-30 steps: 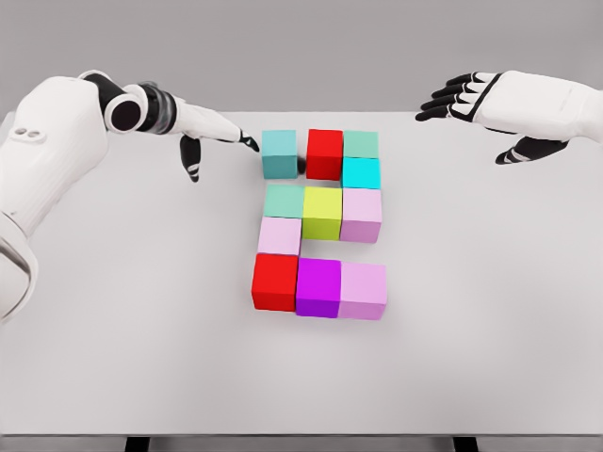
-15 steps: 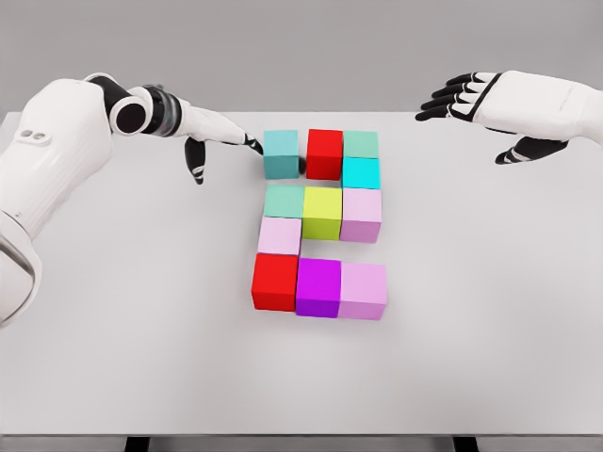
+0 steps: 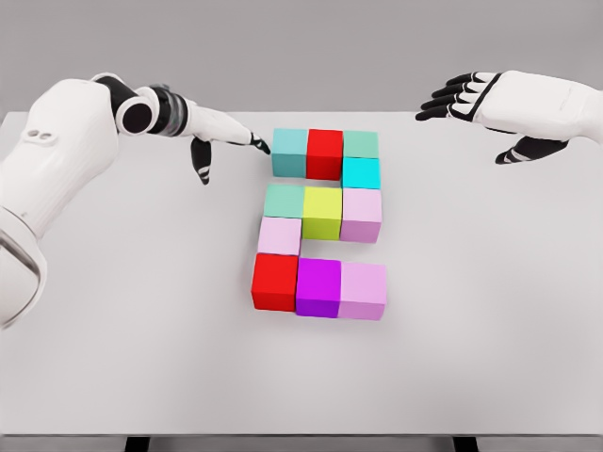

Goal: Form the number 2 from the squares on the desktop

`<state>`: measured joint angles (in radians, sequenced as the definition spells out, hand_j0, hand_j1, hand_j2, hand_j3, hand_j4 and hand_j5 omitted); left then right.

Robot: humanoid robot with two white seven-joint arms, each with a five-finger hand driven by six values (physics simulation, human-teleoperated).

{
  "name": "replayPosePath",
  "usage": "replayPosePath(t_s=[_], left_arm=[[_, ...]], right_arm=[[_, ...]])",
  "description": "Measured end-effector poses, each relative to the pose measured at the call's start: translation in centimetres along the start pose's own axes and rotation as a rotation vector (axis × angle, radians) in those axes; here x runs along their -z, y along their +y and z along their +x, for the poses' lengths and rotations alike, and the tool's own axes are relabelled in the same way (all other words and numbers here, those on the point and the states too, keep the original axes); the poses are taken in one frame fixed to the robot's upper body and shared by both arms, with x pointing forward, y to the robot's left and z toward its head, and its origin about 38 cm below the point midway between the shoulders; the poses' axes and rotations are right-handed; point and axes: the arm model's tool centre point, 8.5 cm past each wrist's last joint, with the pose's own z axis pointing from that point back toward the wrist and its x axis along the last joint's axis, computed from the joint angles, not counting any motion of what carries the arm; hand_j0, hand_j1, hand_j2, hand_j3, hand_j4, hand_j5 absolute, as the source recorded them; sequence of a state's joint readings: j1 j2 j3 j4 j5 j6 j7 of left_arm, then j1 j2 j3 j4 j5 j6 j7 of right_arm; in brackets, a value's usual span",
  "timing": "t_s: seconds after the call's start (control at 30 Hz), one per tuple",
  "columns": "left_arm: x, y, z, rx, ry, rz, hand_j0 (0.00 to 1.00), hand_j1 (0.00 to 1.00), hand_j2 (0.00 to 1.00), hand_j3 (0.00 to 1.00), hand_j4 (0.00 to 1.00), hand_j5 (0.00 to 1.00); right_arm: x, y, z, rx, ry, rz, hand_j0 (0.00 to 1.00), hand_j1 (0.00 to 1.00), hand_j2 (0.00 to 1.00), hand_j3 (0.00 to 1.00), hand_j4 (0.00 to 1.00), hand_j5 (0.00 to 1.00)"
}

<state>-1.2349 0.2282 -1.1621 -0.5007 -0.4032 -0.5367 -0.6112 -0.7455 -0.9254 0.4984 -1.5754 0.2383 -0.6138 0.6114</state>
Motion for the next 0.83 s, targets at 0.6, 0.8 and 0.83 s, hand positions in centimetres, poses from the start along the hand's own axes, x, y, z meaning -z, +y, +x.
replayPosePath(t_s=[0.6,0.8,0.83], left_arm=[[-16.0,-12.4,-9.1,-0.588,-0.203,0.489,1.0,1.0,1.0,1.0,1.0,1.0],[-20.8,-11.8,-7.6,-0.543,-0.27,0.528,1.0,1.0,1.0,1.0,1.0,1.0],[-21.1,-11.7,-7.4,-0.539,-0.274,0.53,1.0,1.0,1.0,1.0,1.0,1.0]], right_arm=[[0.0,0.0,0.0,0.0,0.0,0.001,1.0,1.0,1.0,1.0,1.0,1.0],[0.0,0.0,0.0,0.0,0.001,0.001,1.0,1.0,1.0,1.0,1.0,1.0],[0.0,0.0,0.0,0.0,0.001,0.001,1.0,1.0,1.0,1.0,1.0,1.0]])
